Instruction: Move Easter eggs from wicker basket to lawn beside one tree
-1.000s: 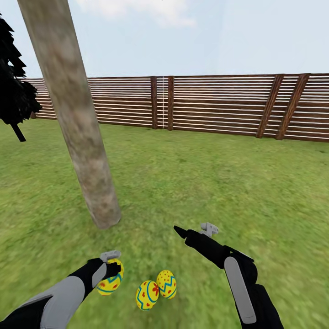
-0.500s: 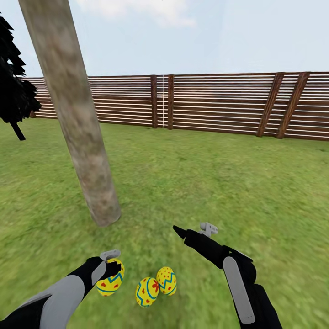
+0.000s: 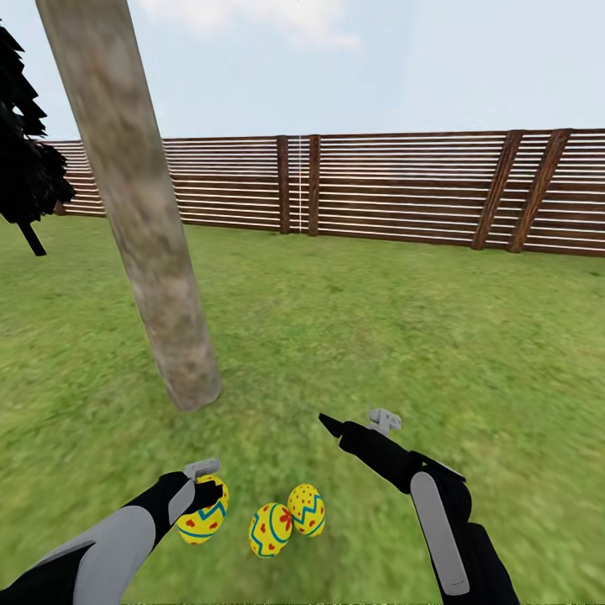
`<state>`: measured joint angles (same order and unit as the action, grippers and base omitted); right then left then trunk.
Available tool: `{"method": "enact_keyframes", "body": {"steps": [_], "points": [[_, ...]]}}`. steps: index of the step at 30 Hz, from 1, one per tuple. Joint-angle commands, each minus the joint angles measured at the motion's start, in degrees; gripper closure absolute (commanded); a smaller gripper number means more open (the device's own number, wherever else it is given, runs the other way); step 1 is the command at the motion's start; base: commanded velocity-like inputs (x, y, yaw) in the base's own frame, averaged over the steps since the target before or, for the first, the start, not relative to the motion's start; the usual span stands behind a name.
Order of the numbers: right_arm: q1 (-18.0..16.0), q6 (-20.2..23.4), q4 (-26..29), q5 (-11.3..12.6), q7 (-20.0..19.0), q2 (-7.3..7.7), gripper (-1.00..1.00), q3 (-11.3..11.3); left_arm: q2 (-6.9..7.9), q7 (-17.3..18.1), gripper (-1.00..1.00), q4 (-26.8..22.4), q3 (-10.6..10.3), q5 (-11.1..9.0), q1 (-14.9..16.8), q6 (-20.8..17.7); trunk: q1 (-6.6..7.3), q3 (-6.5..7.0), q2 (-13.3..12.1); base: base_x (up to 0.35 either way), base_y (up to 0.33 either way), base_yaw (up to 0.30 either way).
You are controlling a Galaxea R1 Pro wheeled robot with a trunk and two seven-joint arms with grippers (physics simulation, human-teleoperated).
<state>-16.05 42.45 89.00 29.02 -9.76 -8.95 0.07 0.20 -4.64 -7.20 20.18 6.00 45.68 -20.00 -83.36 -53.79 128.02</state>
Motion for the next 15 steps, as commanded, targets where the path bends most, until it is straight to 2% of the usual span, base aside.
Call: {"method": "enact_keyframes", "body": {"steps": [1, 15], "points": [[0.0, 0.3, 0.0, -0.1, -0.2, -0.02, -1.0, -0.1, -0.03, 0.0, 1.0, -0.1, 0.5, 0.6, 0.0, -0.3, -0.22, -0.24, 0.4, 0.0, 0.0, 0.0], [0.0, 0.3, 0.0, -0.1, -0.2, -0.19, -1.0, -0.1, -0.03, 0.0, 1.0, -0.1, 0.5, 0.6, 0.0, 1.0, -3.29, -2.75, 6.1, 0.0, 0.0, 0.0]]}}
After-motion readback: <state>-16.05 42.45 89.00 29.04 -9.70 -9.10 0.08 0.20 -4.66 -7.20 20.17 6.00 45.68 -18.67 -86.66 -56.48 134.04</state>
